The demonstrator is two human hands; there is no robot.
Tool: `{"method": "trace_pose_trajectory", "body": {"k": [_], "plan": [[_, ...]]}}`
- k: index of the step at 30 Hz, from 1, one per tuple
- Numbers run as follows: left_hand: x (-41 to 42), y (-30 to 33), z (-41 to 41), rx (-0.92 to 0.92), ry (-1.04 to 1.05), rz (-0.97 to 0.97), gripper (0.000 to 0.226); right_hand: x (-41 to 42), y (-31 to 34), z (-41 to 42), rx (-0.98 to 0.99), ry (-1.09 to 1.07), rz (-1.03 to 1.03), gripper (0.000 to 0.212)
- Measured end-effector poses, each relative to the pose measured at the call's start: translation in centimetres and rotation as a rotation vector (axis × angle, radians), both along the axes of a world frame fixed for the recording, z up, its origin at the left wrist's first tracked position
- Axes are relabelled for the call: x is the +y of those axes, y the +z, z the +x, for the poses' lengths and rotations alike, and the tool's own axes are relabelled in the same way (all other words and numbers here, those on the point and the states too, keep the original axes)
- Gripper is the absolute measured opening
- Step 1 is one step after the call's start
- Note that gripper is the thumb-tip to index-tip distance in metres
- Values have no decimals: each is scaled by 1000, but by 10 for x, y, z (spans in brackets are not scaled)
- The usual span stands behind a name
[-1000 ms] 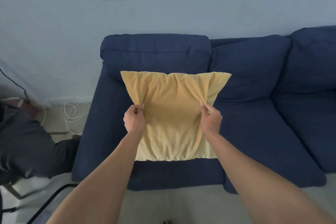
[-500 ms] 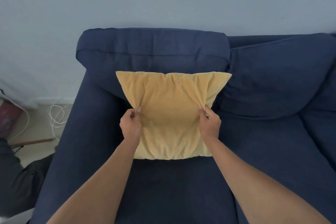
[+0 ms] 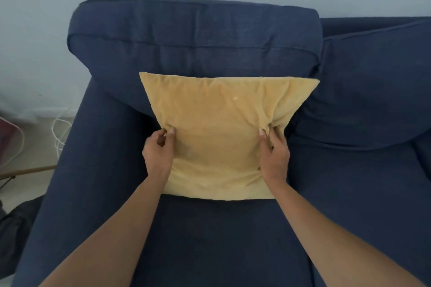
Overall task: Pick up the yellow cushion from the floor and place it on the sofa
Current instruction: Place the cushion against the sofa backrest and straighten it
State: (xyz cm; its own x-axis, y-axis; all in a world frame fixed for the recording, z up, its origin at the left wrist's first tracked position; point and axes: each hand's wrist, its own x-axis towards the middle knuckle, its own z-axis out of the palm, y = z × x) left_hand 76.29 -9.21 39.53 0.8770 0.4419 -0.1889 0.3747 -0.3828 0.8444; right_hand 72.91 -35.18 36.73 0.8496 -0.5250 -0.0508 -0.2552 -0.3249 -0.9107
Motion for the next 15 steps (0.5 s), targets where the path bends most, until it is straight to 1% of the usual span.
{"method": "trace_pose_trajectory", "body": {"k": [2, 4, 5, 7, 8, 10, 13, 15], "plan": [[4, 8, 4, -72, -7, 101, 53, -1, 16, 0, -68, -130, -68, 62], [4, 23, 18, -218, -62, 312, 56, 1, 37, 9, -162, -226, -200, 73], [1, 32, 28, -295, -130, 414, 57, 4, 46, 18, -206, -214, -324, 76], [-9, 45, 52, -390, -313, 545, 58, 13, 56, 39, -257, -75, -647, 78], [-15, 48, 63, -395, -400, 578, 58, 19, 56, 51, -259, 21, -787, 76], [-23, 39, 78, -332, -531, 620, 61, 25, 45, 69, -188, 154, -954, 75], [-18, 7, 87, -238, -602, 695, 70, 14, 14, 82, -87, 216, -1050, 76], [-10, -13, 93, -266, -637, 757, 73, 0, 1, 88, -84, 275, -1074, 77]]}}
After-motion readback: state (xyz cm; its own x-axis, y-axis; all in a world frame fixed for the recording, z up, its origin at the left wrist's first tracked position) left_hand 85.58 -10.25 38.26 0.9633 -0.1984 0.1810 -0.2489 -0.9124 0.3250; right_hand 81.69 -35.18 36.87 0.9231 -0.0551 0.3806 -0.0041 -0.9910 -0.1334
